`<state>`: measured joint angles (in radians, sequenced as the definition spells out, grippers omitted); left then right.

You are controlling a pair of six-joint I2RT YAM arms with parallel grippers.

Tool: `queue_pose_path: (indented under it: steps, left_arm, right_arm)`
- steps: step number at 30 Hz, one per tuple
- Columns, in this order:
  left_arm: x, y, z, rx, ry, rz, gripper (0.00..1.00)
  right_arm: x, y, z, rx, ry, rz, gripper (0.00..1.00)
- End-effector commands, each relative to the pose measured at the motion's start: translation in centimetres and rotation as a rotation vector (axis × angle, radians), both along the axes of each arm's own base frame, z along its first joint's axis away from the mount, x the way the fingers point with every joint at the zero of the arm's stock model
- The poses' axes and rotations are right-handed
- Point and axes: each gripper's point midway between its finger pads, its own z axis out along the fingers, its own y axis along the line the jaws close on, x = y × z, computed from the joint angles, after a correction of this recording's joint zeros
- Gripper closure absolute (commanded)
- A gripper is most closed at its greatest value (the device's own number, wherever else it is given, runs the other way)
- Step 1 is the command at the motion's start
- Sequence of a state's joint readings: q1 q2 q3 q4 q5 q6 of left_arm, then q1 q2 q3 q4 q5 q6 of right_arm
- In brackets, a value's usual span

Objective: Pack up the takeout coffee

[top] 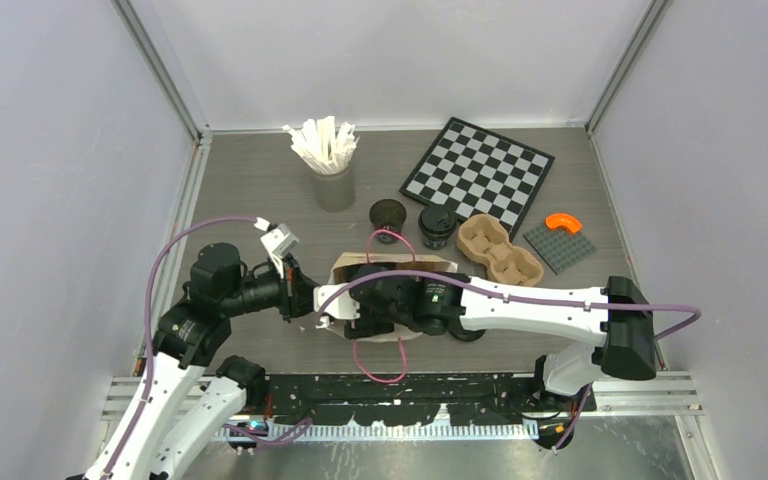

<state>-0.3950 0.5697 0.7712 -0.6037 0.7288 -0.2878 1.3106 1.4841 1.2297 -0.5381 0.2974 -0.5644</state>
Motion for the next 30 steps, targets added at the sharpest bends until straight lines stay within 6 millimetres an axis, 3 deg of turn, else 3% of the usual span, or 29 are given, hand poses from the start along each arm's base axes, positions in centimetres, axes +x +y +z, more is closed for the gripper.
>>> queue_pose_path:
  steps: [1,6,12,18,26,30]
  left_arm:
    - [-0.8,0.0,0.6,-0.016,-0.025,-0.026,1.00]
    - [-1.3,0.3,0.5,-0.014,-0.020,-0.013,1.00]
    - [-1.7,0.6,0.3,-0.014,-0.009,0.001,1.00]
    - [-2.0,0.8,0.4,-0.016,-0.022,0.000,1.00]
    - [-2.1,0.6,0.6,-0.020,-0.028,-0.016,1.00]
    - [-2.2,0.7,0.6,-0.021,-0.028,-0.014,1.00]
  right_arm:
    - [-0.3,1.5,-0.2,0.046,0.018,0.046,0.19]
    - [0.5,1.2,-1.2,0.027,-0.002,0.006,0.19]
    - [1.4,0.6,-1.0,0.020,-0.031,-0.044,0.19]
    - [-0.8,0.6,1.4,0.053,0.070,0.023,0.19]
    - [-2.0,-1.5,0.9,-0.034,0.129,0.031,0.20]
    - [-2.1,-1.6,0.0,-0.067,0.132,0.043,0.20]
